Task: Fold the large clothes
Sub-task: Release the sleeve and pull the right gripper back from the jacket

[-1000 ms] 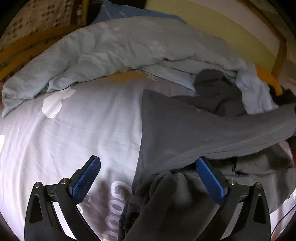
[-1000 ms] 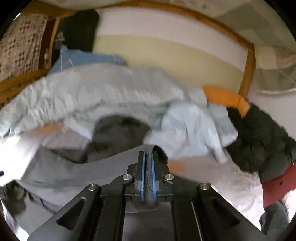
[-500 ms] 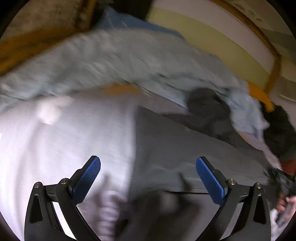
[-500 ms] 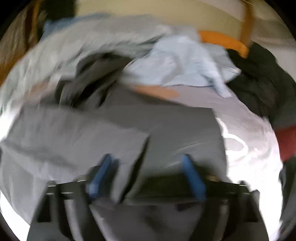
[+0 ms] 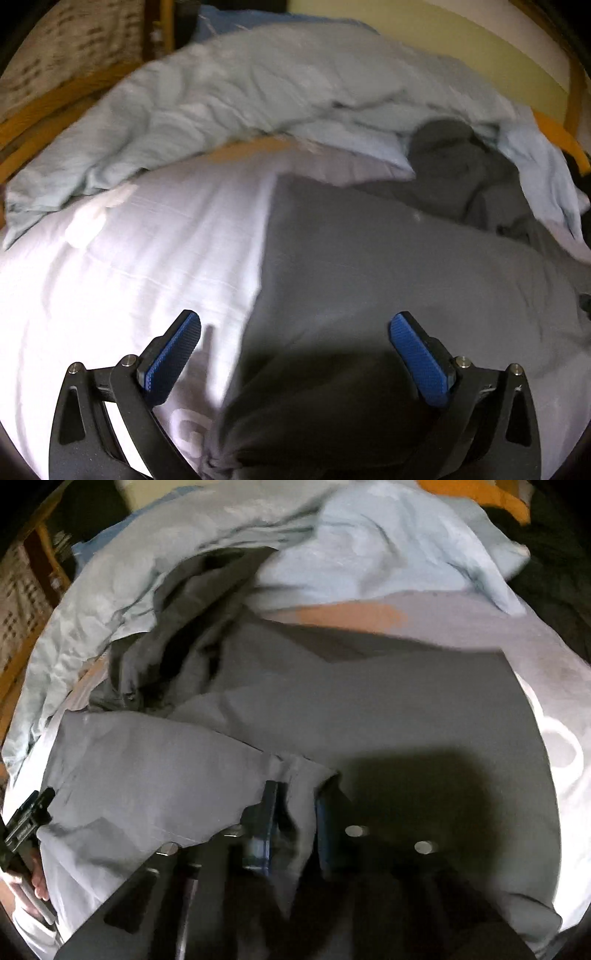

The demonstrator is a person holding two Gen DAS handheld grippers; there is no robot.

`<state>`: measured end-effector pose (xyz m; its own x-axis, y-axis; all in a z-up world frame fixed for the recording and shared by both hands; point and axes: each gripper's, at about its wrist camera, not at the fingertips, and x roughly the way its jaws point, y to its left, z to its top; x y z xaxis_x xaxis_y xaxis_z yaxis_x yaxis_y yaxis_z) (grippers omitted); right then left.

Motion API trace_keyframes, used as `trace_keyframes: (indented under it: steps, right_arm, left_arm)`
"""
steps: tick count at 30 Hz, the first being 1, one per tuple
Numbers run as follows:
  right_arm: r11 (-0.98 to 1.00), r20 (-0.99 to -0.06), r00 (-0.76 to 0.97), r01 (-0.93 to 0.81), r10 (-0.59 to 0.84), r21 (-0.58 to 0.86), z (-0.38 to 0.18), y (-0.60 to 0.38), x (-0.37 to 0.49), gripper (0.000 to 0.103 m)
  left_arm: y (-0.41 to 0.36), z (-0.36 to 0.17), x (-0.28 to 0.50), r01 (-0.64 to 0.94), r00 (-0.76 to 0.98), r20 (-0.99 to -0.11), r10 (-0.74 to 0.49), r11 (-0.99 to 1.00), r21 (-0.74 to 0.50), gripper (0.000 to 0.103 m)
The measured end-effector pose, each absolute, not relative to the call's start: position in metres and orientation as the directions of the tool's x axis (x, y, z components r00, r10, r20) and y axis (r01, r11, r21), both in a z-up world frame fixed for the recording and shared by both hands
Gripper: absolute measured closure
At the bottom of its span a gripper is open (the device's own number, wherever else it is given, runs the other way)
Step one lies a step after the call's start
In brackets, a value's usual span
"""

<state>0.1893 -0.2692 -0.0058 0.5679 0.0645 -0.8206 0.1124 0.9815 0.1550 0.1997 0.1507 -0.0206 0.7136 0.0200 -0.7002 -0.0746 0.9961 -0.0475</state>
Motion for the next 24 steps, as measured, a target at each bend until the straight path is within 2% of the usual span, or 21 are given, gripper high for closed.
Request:
trace_keyframes:
  steps: [2,4,6,7,9,10,12,13,14,15,16,17,18,20,22,24]
  right_arm:
    - [0.992,-0.763,0.646,0.108,-0.021,0.064,0.017,-0.257,0.188,0.098]
    - [0.980,-0.701,0.713,0.157,-0.028,0.121,0.041,-0.261,0.184,0.099]
    - [0.978,-0.584,0.811,0.144,-0.031,0.148,0.066,-0.259,0.171,0.099]
    - [0.989,-0.490,0.869,0.118,-0.061,0.087,0.080,-0.249,0.162,0.099]
    - [0.995,-0.378,0.921,0.088,-0.096,-0.038,0.091,-0.232,0.154,0.099]
    - [0.991,-0.370,0.922,0.088,-0.118,-0.096,0.089,-0.226,0.157,0.099]
    - [0.985,-0.488,0.858,0.109,-0.162,-0.135,0.070,-0.226,0.181,0.099]
    - [0.979,-0.597,0.777,0.135,-0.199,-0.151,0.049,-0.230,0.200,0.098]
    - [0.979,-0.687,0.698,0.149,-0.201,-0.135,0.028,-0.236,0.214,0.098]
    - [0.983,-0.734,0.656,0.156,-0.178,-0.100,0.013,-0.242,0.221,0.098]
    - [0.983,-0.752,0.637,0.165,-0.167,-0.079,0.004,-0.246,0.221,0.091]
    - [0.981,-0.764,0.624,0.179,-0.167,-0.068,-0.002,-0.250,0.220,0.079]
    - [0.977,-0.761,0.624,0.206,-0.177,-0.058,-0.004,-0.253,0.216,0.071]
    - [0.967,-0.737,0.645,0.252,-0.199,-0.041,0.003,-0.260,0.207,0.034]
    - [0.965,-0.701,0.683,0.263,-0.203,-0.024,0.016,-0.267,0.193,0.023]
    - [0.967,-0.666,0.717,0.251,-0.206,-0.029,0.029,-0.272,0.174,0.018]
  left_arm:
    - [0.155,-0.018,0.197,-0.077,0.728,-0.685,0.007,0.994,-0.071,0.000]
    - [0.158,-0.014,0.193,-0.080,0.746,-0.666,0.005,0.993,-0.082,0.000]
    - [0.160,-0.009,0.188,-0.081,0.769,-0.639,0.000,0.992,-0.098,0.000]
    - [0.161,-0.009,0.189,-0.072,0.772,-0.635,-0.011,0.992,-0.105,0.000]
    - [0.160,-0.014,0.195,-0.079,0.748,-0.663,-0.006,0.992,-0.098,0.000]
    - [0.160,-0.017,0.197,-0.085,0.734,-0.679,-0.002,0.992,-0.095,0.000]
    - [0.160,-0.023,0.204,-0.085,0.701,-0.714,-0.009,0.992,-0.096,0.000]
    - [0.159,-0.026,0.206,-0.081,0.688,-0.726,-0.015,0.992,-0.097,0.000]
    - [0.158,-0.027,0.206,-0.080,0.682,-0.731,-0.013,0.992,-0.093,0.001]
    - [0.156,-0.028,0.206,-0.080,0.682,-0.731,-0.008,0.993,-0.085,0.000]
    - [0.155,-0.028,0.204,-0.075,0.685,-0.729,-0.006,0.994,-0.078,0.000]
    - [0.154,-0.027,0.203,-0.067,0.689,-0.724,-0.011,0.995,-0.079,0.000]
    - [0.155,-0.025,0.202,-0.061,0.698,-0.716,-0.021,0.994,-0.089,0.000]
    - [0.157,-0.020,0.198,-0.048,0.723,-0.690,-0.043,0.993,-0.112,0.000]
    - [0.155,-0.012,0.191,-0.029,0.757,-0.652,-0.048,0.994,-0.107,0.000]
    - [0.148,-0.003,0.183,-0.008,0.785,-0.618,-0.039,0.997,-0.074,0.000]
